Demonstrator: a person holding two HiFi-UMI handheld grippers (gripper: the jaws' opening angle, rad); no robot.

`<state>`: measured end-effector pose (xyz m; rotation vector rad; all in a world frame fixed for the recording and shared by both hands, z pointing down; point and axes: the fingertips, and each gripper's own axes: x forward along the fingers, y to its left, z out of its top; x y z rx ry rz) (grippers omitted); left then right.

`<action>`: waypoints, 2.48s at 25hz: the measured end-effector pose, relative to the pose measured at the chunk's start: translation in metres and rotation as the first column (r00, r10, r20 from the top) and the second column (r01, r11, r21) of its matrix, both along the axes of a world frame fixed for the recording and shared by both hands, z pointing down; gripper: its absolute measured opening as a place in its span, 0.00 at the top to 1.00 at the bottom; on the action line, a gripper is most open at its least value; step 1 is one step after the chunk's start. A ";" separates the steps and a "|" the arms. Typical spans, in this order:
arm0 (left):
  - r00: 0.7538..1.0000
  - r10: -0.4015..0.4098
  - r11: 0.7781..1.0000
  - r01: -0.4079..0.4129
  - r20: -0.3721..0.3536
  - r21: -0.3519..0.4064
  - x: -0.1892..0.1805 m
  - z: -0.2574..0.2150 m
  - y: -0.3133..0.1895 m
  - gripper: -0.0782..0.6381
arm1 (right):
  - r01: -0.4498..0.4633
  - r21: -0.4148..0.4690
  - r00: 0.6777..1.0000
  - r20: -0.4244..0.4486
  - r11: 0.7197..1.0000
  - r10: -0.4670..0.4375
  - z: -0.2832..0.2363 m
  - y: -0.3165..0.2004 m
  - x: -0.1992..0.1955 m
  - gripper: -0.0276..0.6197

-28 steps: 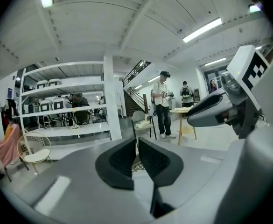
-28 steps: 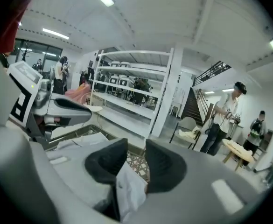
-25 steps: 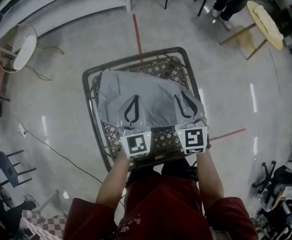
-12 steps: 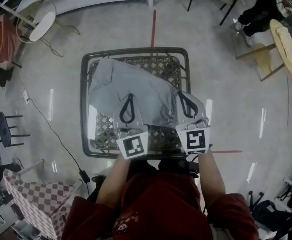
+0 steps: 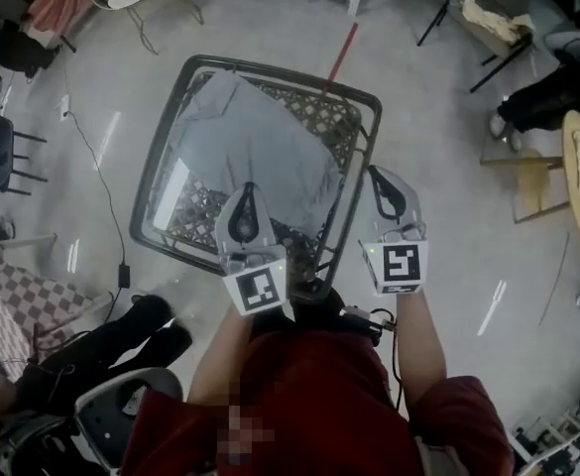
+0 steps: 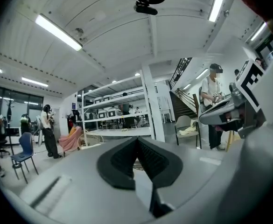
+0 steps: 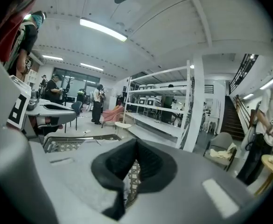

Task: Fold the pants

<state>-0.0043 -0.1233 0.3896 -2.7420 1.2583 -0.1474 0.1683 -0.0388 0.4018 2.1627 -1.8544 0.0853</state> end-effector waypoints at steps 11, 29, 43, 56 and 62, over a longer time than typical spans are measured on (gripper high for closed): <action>0.979 -0.192 0.975 0.183 0.066 0.127 -0.057 -0.010 0.037 0.88 | 0.271 0.000 0.963 0.007 0.963 -0.271 0.008 -0.014 -0.068 0.95; 0.900 -0.420 0.903 0.427 -0.115 0.050 -0.076 -0.027 0.192 0.88 | 0.437 0.003 0.898 -0.069 0.900 -0.435 -0.020 0.107 -0.073 0.95; 0.872 -0.488 0.870 0.490 -0.043 0.062 0.006 -0.028 0.180 0.88 | 0.589 -0.008 0.808 -0.042 0.808 -0.588 -0.015 0.074 -0.007 0.95; 0.789 -0.594 0.804 0.589 0.154 0.080 0.052 0.008 0.155 0.88 | 0.785 -0.088 0.610 -0.061 0.613 -0.790 0.028 0.024 0.015 0.95; 0.788 -0.537 0.820 0.572 0.300 -0.035 0.059 0.061 0.148 0.87 | 0.815 -0.234 0.513 -0.135 0.530 -0.848 0.068 0.019 0.007 0.95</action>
